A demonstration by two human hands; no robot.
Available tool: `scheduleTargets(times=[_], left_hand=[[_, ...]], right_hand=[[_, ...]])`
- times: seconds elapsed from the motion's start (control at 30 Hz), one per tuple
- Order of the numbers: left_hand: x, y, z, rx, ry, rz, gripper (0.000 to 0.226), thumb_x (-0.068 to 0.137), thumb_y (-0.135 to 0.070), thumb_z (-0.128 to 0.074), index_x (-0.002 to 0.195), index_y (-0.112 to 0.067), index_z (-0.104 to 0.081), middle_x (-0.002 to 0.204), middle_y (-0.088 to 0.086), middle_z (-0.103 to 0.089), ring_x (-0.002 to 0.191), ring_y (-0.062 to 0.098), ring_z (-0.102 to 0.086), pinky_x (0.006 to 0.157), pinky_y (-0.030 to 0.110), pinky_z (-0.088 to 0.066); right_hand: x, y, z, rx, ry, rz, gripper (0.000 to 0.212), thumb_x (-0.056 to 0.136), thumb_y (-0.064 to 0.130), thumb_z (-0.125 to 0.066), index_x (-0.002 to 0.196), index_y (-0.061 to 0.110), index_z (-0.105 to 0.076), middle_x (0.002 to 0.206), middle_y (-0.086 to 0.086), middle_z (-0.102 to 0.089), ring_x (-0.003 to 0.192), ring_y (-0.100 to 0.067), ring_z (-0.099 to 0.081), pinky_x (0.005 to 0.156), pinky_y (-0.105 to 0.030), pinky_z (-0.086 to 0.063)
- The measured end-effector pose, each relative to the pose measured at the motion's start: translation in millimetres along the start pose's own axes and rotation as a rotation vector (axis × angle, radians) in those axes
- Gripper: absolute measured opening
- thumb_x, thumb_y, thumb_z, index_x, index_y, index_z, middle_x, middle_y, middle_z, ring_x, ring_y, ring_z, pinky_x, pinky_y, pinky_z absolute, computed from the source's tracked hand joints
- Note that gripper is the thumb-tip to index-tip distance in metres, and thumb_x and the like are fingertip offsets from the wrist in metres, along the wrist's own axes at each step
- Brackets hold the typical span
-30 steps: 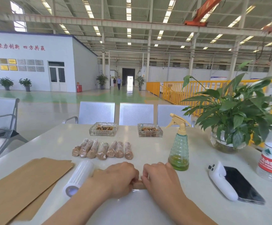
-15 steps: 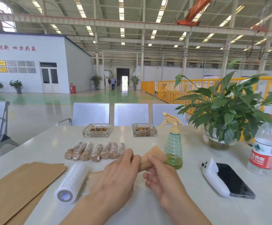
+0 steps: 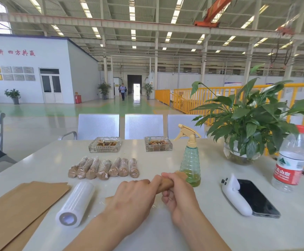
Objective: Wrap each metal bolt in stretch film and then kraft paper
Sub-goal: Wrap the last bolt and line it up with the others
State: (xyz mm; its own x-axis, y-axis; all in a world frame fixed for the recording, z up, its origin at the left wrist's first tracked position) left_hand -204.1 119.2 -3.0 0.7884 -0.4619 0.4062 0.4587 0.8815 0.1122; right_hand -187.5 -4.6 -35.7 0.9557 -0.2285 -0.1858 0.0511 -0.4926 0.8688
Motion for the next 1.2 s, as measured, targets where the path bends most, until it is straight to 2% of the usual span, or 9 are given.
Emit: scheduleTargets(times=[0.23,0.37,0.47,0.57,0.63,0.87,1.0,1.1,1.2], left_hand=[[2,4,-3,-0.136,-0.073,-0.045,0.022,0.104,-0.029,-0.042,0.124,-0.035,-0.037,0.106,-0.006,-0.062,0.099,0.026,-0.062,0.066,0.037,-0.036],[-2,18,3,-0.483,-0.117,-0.115,0.016,0.099,-0.027,-0.049,0.113,-0.034,-0.052,0.083,-0.018,-0.059,0.077,0.017,-0.056,0.071,0.038,-0.051],[1,22,1,-0.573,-0.099,-0.165,0.017,0.097,-0.025,-0.054,0.109,-0.036,-0.056,0.072,-0.020,-0.055,0.066,0.011,-0.051,0.065,0.031,-0.050],[4,25,0,-0.565,-0.094,-0.165,0.035,0.096,-0.028,-0.055,0.121,-0.052,-0.055,0.078,-0.029,-0.060,0.067,0.000,-0.054,0.066,0.028,-0.051],[4,23,-1,-0.509,-0.090,-0.174,0.054,0.097,-0.029,-0.053,0.135,-0.066,-0.043,0.087,-0.042,-0.058,0.073,-0.005,-0.054,0.069,0.024,-0.051],[4,30,-6,-0.323,-0.107,-0.183,0.037,0.102,-0.040,-0.039,0.138,-0.048,-0.042,0.105,-0.016,-0.062,0.093,0.012,-0.059,0.074,0.039,-0.053],[5,30,-4,-0.185,-0.142,-0.204,0.037,0.102,-0.044,-0.043,0.138,-0.048,-0.042,0.105,-0.014,-0.064,0.099,0.013,-0.060,0.084,0.037,-0.047],[2,34,3,-0.092,-0.334,-0.102,0.033,0.094,-0.048,-0.061,0.126,-0.040,-0.057,0.107,-0.017,-0.066,0.107,0.014,-0.058,0.103,0.039,-0.034],[-14,55,14,-0.352,-0.686,0.293,0.058,0.081,-0.040,-0.081,0.132,-0.023,-0.057,0.123,-0.008,-0.057,0.115,0.016,-0.051,0.101,0.036,-0.037]], right_hand=[[7,8,8,-0.304,-0.061,0.295,0.016,0.098,0.014,-0.060,0.092,0.016,-0.074,0.064,0.005,-0.073,0.044,-0.010,-0.046,0.045,-0.022,-0.038],[4,19,8,-0.510,0.169,0.532,0.020,0.105,0.029,-0.055,0.103,0.033,-0.074,0.056,0.007,-0.064,0.040,-0.015,-0.049,0.043,-0.022,-0.041],[0,26,7,-0.606,0.303,0.606,0.019,0.103,0.044,-0.054,0.112,0.043,-0.070,0.074,-0.005,-0.071,0.042,-0.020,-0.053,0.047,-0.027,-0.047],[0,25,3,-0.501,0.376,0.426,0.045,0.099,0.068,-0.043,0.106,0.038,-0.076,0.091,-0.009,-0.077,0.045,-0.022,-0.056,0.046,-0.031,-0.049],[4,21,2,-0.338,0.382,0.231,0.059,0.104,0.063,-0.033,0.100,0.027,-0.080,0.101,-0.008,-0.079,0.045,-0.022,-0.055,0.043,-0.030,-0.047],[8,20,7,-0.392,0.516,0.087,0.021,0.103,0.022,-0.060,0.117,0.018,-0.075,0.106,-0.018,-0.077,0.074,-0.027,-0.073,0.060,-0.032,-0.060],[11,12,9,-0.500,0.446,0.100,0.022,0.105,0.024,-0.057,0.106,0.012,-0.075,0.077,-0.015,-0.070,0.053,-0.023,-0.062,0.048,-0.029,-0.053],[13,5,10,-0.322,0.341,0.090,0.023,0.105,0.014,-0.054,0.108,0.000,-0.072,0.068,-0.015,-0.061,0.049,-0.018,-0.054,0.044,-0.027,-0.049],[14,8,7,-0.024,0.262,0.029,0.022,0.106,0.010,-0.050,0.109,-0.002,-0.069,0.066,-0.013,-0.059,0.045,-0.013,-0.052,0.041,-0.024,-0.047]])
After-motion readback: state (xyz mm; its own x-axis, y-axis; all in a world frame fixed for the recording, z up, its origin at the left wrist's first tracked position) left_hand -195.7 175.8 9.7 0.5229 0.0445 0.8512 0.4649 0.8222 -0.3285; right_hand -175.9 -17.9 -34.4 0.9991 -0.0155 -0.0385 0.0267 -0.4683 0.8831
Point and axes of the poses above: each hand's wrist, its own x-axis towards the middle knuckle, its own z-axis out of the back of the hand, y = z × x, the point moved 5 cm from there along x, towards the middle knuckle
